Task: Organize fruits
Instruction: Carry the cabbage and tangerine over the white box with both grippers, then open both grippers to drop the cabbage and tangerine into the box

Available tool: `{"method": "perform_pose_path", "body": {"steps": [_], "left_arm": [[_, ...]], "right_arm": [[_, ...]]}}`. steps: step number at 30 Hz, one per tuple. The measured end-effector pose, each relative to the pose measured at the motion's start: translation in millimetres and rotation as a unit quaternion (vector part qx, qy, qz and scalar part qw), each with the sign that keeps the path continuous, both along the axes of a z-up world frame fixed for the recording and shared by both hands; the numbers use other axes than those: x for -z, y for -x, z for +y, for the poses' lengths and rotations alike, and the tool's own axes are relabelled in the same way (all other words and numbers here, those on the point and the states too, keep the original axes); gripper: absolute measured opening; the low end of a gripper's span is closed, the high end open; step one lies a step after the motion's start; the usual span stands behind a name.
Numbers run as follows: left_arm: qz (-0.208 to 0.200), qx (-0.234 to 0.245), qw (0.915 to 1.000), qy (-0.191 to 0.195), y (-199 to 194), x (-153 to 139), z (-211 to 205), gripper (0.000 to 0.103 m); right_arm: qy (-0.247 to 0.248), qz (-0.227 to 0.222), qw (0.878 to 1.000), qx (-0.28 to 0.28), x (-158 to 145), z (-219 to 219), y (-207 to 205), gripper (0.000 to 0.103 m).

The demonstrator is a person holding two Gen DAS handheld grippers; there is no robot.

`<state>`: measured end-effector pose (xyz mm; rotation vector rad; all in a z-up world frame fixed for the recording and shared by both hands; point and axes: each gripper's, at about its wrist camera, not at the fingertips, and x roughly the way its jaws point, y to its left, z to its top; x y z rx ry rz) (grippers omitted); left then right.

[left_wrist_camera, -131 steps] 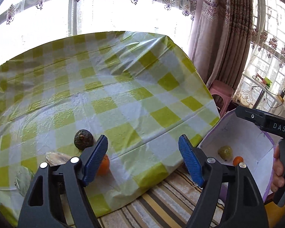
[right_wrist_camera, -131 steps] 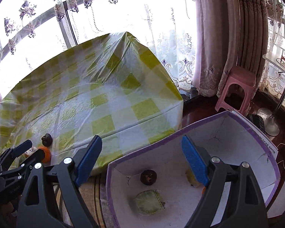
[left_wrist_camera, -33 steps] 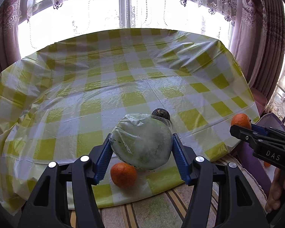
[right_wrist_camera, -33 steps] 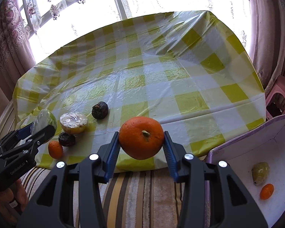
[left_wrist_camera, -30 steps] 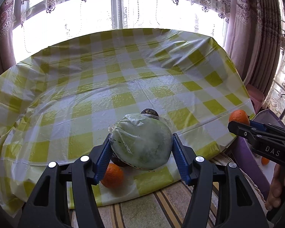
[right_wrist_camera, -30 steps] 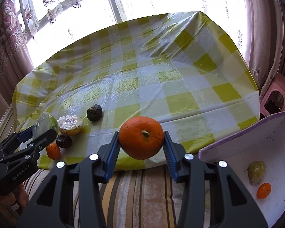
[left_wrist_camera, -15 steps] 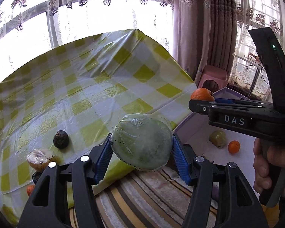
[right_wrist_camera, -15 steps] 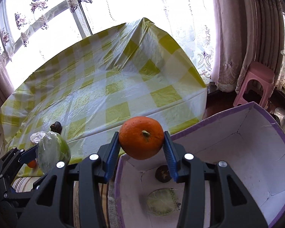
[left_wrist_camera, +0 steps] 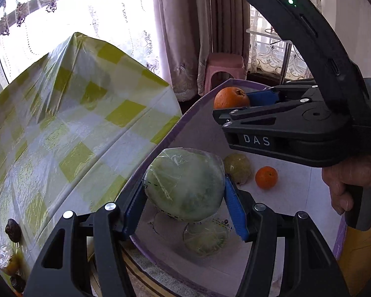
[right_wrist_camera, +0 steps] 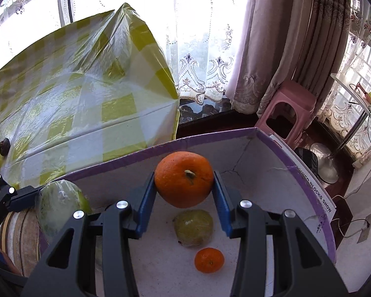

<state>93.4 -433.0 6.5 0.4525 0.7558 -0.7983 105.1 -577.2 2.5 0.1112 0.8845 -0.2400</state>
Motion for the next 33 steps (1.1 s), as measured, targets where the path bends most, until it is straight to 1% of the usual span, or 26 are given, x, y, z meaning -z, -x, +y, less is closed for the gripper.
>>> {"method": "perform_pose_path", "body": {"steps": [4, 10, 19, 21, 22, 24, 28, 33], "left_arm": [[0.011, 0.009, 0.9997, -0.020, -6.0, 12.7, -11.2, 0.058], [0.012, 0.012, 0.9990, -0.041, -7.4, 25.5, -17.4, 0.058], [0.017, 0.009, 0.9978, -0.063, -10.2, 37.1, -25.1, 0.059], [0.017, 0.007, 0.9979, -0.063, -10.7, 37.8, -24.7, 0.062], [0.014, 0.006, 0.9980, -0.061, -11.2, 37.0, -24.9, 0.064], [0.006, 0.002, 0.9986, -0.052, -12.1, 33.6, -23.5, 0.077], [0.001, -0.003, 0.9992, -0.039, -11.6, 27.7, -19.5, 0.079], [-0.012, -0.011, 0.9997, -0.019, -7.0, 15.8, -11.9, 0.079]], "right_arm": [[-0.004, 0.020, 1.000, 0.004, 13.8, -5.4, -3.7, 0.045], [-0.011, 0.047, 0.999, 0.004, 33.8, -7.0, -9.1, 0.045], [-0.014, 0.055, 0.998, 0.003, 39.4, -6.5, -13.1, 0.046], [-0.013, 0.049, 0.999, 0.004, 37.5, -6.7, -11.8, 0.059], [-0.010, 0.044, 0.999, 0.006, 35.2, -6.3, -11.0, 0.070], [-0.007, 0.040, 0.999, 0.007, 31.8, -4.5, -11.2, 0.071], [-0.008, 0.036, 0.999, 0.005, 27.9, -1.7, -10.9, 0.071], [-0.005, 0.017, 1.000, 0.005, 17.0, 3.8, -6.2, 0.076]]}}
